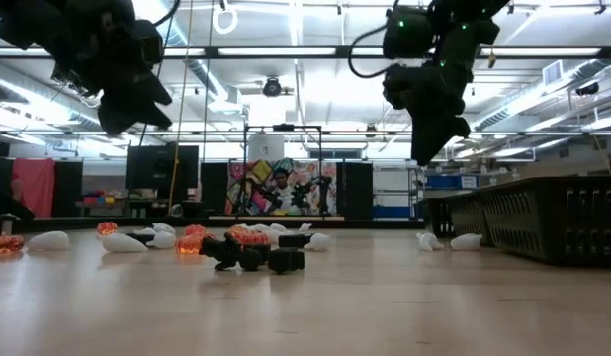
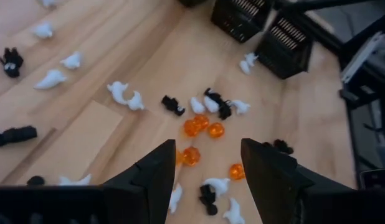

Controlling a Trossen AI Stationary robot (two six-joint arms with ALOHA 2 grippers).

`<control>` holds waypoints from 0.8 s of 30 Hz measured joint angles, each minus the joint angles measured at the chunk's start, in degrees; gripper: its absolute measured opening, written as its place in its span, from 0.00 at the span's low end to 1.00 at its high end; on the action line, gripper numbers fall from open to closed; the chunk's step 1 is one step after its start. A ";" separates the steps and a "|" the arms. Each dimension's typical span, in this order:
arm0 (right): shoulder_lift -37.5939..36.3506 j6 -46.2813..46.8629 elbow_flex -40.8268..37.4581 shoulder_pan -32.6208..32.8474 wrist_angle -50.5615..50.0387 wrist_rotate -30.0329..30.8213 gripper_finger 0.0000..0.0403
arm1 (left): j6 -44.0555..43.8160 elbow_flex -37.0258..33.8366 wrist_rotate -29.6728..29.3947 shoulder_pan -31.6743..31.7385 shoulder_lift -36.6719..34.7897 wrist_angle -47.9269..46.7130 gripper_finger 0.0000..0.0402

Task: Sort Halloween decoration
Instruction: Put the white ghost toy into the top black bin

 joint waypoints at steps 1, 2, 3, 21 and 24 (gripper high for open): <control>0.00 1.49 0.00 1.08 0.40 0.20 0.30 | 0.35 0.01 0.03 0.00 -0.72 0.00 0.48; 0.00 2.97 0.00 2.21 0.94 0.54 0.30 | 0.74 0.01 0.07 0.00 -1.47 -0.07 0.48; 0.02 4.40 0.00 3.36 1.58 1.18 0.30 | 1.19 0.01 0.10 0.00 -2.23 -0.06 0.48; 13.40 8.88 19.54 16.60 -0.08 8.91 0.29 | 5.04 0.02 2.76 0.00 -6.45 -1.82 0.48; 18.83 5.26 26.42 17.37 0.35 9.08 0.29 | 4.72 0.02 2.76 0.00 -6.45 -2.01 0.48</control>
